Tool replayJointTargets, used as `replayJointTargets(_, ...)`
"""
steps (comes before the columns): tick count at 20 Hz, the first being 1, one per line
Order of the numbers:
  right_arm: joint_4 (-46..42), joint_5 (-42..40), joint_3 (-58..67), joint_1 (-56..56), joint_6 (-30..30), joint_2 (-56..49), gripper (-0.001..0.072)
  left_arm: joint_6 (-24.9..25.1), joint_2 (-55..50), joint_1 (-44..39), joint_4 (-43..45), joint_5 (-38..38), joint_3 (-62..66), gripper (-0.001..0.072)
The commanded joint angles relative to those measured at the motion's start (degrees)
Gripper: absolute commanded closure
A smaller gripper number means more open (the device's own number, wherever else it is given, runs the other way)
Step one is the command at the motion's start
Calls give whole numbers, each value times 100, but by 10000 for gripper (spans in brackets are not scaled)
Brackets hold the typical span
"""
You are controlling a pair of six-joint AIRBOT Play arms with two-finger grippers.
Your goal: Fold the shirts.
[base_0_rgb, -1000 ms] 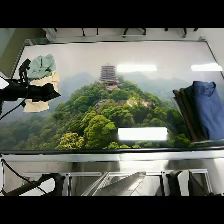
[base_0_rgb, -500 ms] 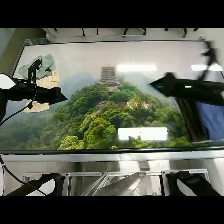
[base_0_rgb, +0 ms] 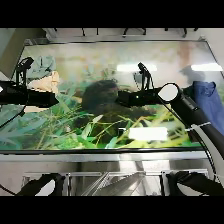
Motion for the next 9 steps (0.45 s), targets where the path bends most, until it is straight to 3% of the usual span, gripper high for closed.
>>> replayJointTargets(1, 46, 17, 4, 61, -57, -101, 685, -13, 66, -4, 68, -9, 0, 690)
replayJointTargets(9, 46, 17, 4, 61, -57, -101, 685, -13, 66, -4, 79, 103, 0, 691)
